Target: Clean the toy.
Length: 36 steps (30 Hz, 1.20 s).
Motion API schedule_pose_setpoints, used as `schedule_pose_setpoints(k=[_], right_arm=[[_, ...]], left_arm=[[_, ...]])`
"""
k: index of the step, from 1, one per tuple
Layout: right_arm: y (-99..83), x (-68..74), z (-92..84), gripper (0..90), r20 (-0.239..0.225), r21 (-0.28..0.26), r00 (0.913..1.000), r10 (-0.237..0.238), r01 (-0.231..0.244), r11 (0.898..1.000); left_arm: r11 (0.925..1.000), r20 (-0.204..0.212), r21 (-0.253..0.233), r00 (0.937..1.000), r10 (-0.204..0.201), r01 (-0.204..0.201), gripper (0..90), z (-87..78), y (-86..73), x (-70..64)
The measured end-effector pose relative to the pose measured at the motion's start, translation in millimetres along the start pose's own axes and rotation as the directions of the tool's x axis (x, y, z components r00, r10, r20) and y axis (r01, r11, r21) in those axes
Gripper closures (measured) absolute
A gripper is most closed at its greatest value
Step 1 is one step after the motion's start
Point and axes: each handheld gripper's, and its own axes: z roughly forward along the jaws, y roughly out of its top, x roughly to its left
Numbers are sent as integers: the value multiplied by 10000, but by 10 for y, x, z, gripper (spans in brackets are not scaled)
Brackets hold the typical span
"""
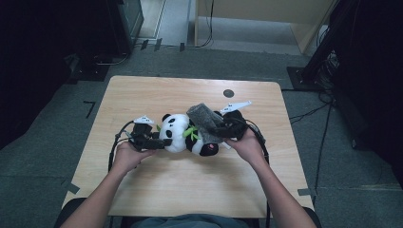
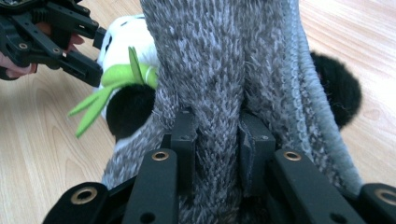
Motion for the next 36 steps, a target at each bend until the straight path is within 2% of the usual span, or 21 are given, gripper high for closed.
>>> schedule_pose_setpoints(k=[10,18,20,22,28,32,36], right_arm=[[-190,-102,-51,720,26,-37,9991,415,-415,9991],[-317,-206,-76,703,144,242,9968,789,-792,9966],[-326,-211,-81,714,28,189,9962,871,-871,9960],[-312,-202,-95,737,-68,162,9954,952,-951,9953],[-217,-118,-183,765,13,-19,9985,544,-544,9985],[-61,-5,-264,768,-142,-539,9996,240,-247,9982],[134,90,-274,767,-241,-889,9997,-38,17,9960]], left_arm=[[10000,-5,-3,10000,8,-8,404,1,3,-3],[10000,-14,37,10000,24,-24,401,1,9,2],[10000,-27,49,10000,37,-37,401,2,9,0],[10000,-39,57,10000,38,-38,401,2,9,0],[10000,-97,83,9999,27,-26,401,2,8,-9],[10000,-107,58,9999,-15,16,401,5,9,-13],[10000,-115,82,9999,25,-24,401,3,10,-11]])
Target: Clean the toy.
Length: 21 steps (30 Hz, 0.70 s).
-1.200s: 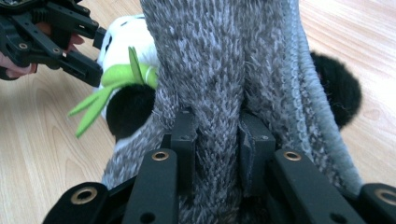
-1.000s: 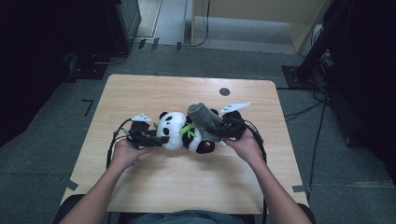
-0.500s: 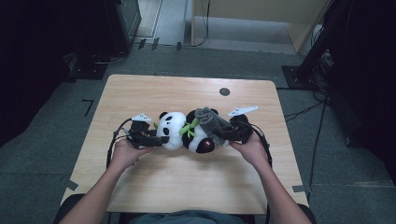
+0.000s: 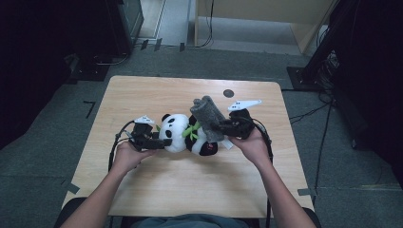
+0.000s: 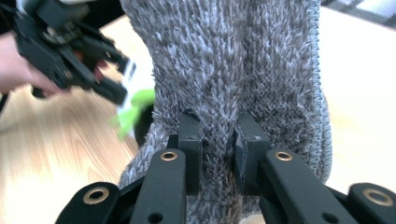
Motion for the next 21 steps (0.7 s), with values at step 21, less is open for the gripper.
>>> schedule_pose_setpoints(k=[21], right_arm=[[244,71,534,535,272,270,9989,-378,371,9989]], left_arm=[[10000,22,-22,10000,-26,26,402,2,2,8]])
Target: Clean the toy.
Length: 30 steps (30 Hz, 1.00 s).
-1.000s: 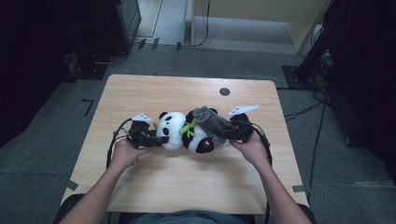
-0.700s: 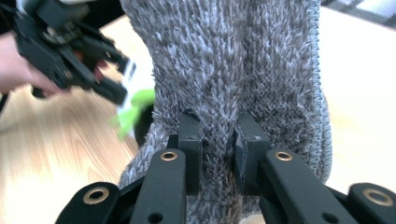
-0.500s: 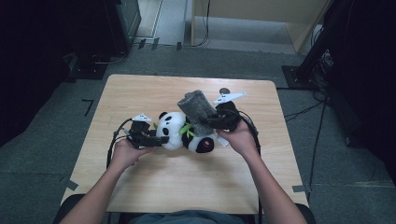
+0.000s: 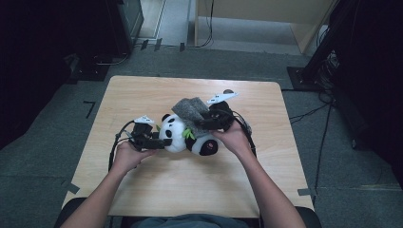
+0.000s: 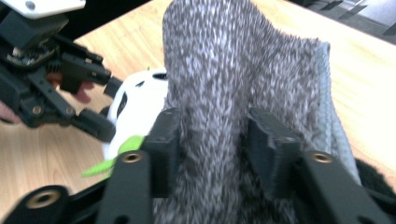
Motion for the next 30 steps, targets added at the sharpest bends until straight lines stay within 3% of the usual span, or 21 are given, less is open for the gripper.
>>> schedule_pose_setpoints(k=[3,6,9,19,30], right_arm=[[-15,5,71,598,210,315,9995,-224,218,9993],[-25,-14,78,680,317,375,9994,-121,109,9992],[-44,-24,56,708,298,472,9994,-150,135,9988],[-262,-63,-100,730,-11,561,9998,-191,191,9982],[-497,-166,-214,736,-275,349,9995,181,-171,9992]], left_arm=[[10000,-5,4,10000,-5,5,402,-1,1,1],[10000,11,-21,10000,8,-8,402,1,-1,1],[10000,27,12,10000,58,-58,403,0,-2,1],[9999,6,-18,9999,111,-111,403,4,-7,-8],[9999,13,-4,9999,158,-158,403,5,-5,-10]])
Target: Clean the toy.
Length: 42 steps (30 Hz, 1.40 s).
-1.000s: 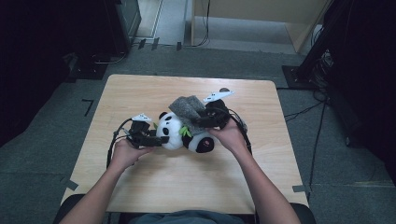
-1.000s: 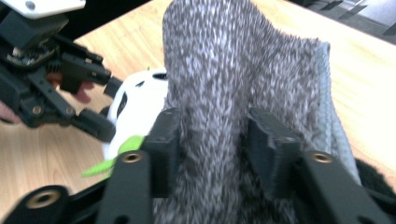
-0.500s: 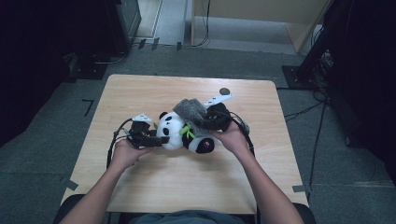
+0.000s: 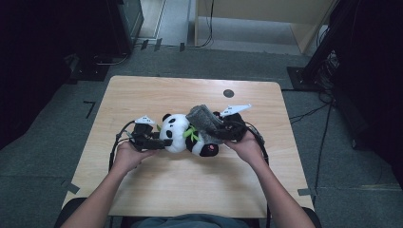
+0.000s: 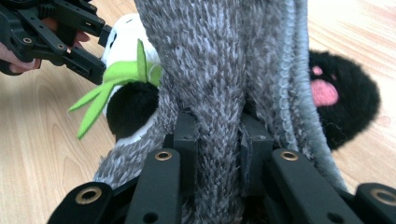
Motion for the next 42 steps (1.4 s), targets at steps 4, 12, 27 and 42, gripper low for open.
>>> schedule_pose_setpoints(k=[4,12,27,42], right_arm=[[-37,-33,-34,735,23,138,10000,2,-2,9999],[-169,-96,-89,731,41,55,9998,189,-189,9998],[-223,-168,-205,773,435,935,9967,679,-718,9930],[303,-18,-607,769,846,-959,9964,-84,165,9953]], left_arm=[[10000,7,-13,10000,4,-4,403,1,0,1],[10000,17,-25,10000,25,-25,402,1,0,6],[9999,3,36,10000,-100,100,404,-1,9,22],[10000,-84,23,10000,14,-14,405,2,3,7]])
